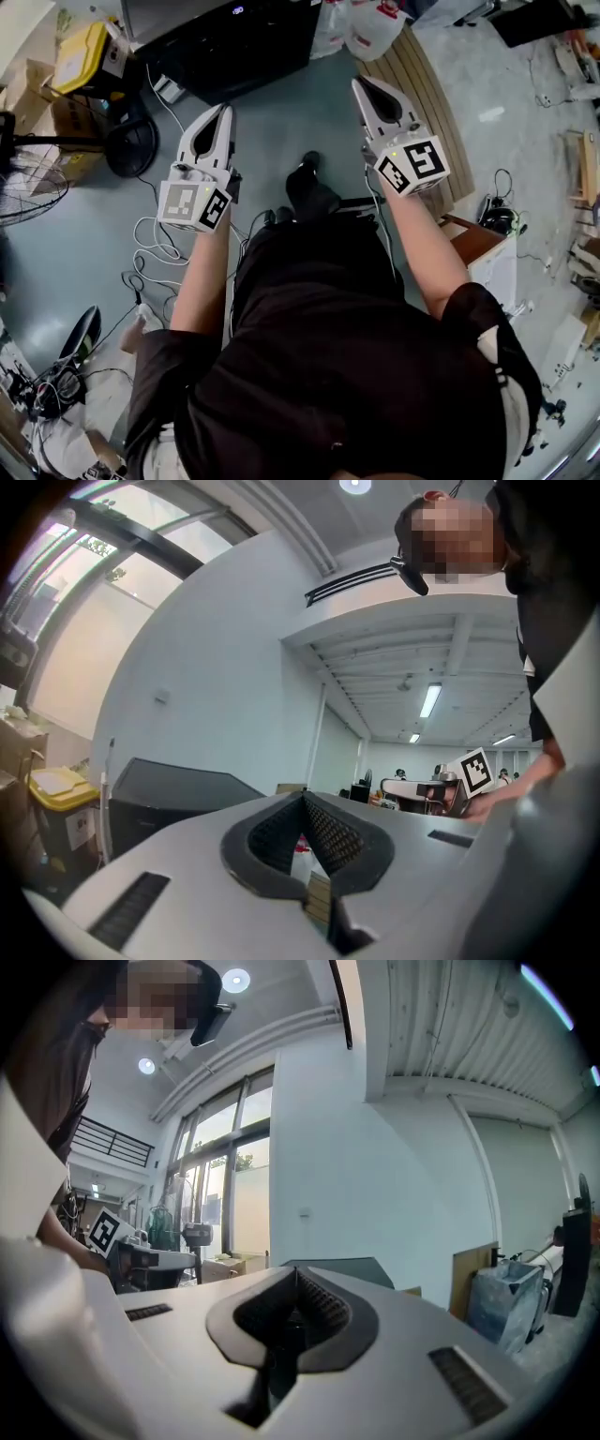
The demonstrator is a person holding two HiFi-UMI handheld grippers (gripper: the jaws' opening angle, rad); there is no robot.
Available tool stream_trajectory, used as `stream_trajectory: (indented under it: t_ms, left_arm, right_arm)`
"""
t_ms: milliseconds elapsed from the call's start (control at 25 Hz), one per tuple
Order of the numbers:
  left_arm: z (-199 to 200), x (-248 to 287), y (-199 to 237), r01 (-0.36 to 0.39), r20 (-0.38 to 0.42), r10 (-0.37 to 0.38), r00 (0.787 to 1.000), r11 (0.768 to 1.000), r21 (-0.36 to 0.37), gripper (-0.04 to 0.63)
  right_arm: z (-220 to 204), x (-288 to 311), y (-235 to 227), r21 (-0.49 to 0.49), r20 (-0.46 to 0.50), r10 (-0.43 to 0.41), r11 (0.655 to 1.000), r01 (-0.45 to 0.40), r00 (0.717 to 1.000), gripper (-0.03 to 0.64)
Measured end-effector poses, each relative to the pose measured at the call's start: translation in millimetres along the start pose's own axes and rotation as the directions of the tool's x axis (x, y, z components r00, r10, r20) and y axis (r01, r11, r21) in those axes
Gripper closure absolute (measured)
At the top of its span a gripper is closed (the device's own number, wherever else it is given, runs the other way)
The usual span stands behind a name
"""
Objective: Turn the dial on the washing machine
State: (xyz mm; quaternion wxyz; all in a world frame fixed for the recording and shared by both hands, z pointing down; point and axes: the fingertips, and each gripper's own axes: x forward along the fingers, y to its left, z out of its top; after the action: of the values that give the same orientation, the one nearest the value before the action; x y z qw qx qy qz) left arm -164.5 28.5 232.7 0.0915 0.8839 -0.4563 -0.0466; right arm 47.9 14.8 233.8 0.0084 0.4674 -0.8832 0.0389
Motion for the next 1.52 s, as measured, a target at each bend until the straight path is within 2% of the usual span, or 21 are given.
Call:
stream_trajectory:
  t_ms: [280,560,800,1000,1080,1200,1320,1520]
  left_arm:
    - [-7.9,-109.2,1.0,-0.122,0.010,0.122,0.992,0.992,-0.042,0.581]
    - [-10.2,-157.5,-10.8,-0.230,-0.001,0.230,0.973,0.973,-0.032,0.581]
    - [1.4,-151.6,-68.2,-0.253,0.005,0.253,0.967,0.968,0.003,0.581]
    - [-12.5,-118.6,-137.8,-0.257,0.011,0.259,0.966,0.962,-0.094,0.581]
    - [-16.1,-108.3,-166.7,-0.258,0.014,0.261,0.965,0.959,-0.115,0.581]
    - [-25.0,-99.2,-201.2,-0.269,-0.011,0.269,0.963,0.961,-0.068,0.581]
    - [-32.5,-102.7,-215.9,-0.322,-0.044,0.321,0.946,0.947,-0.002,0.581]
    - [-33.7,-133.9,-218.9,-0.444,-0.041,0.447,0.894,0.894,0.055,0.581]
  right_arm:
    - [-3.4,-33.4,62.8,-0.025,-0.050,0.020,0.999,-0.021,0.999,0.595]
    - [-11.2,-48.4,85.5,-0.019,-0.071,0.105,0.994,-0.107,0.992,0.595]
    - [1.6,-91.0,70.0,-0.039,-0.040,0.166,0.985,-0.168,0.985,0.595]
    - [-2.7,-142.4,12.1,0.048,-0.031,0.140,0.989,-0.139,0.990,0.595]
    - [-5.1,-160.0,-3.2,0.053,-0.023,0.143,0.988,-0.142,0.989,0.595]
    - [-12.7,-179.0,-12.7,0.024,-0.028,0.178,0.984,-0.177,0.984,0.595]
    - [-26.6,-188.6,-14.5,0.025,-0.044,0.202,0.979,-0.201,0.978,0.595]
    - [-43.6,-197.7,-3.8,0.024,-0.074,0.208,0.978,-0.206,0.975,0.595]
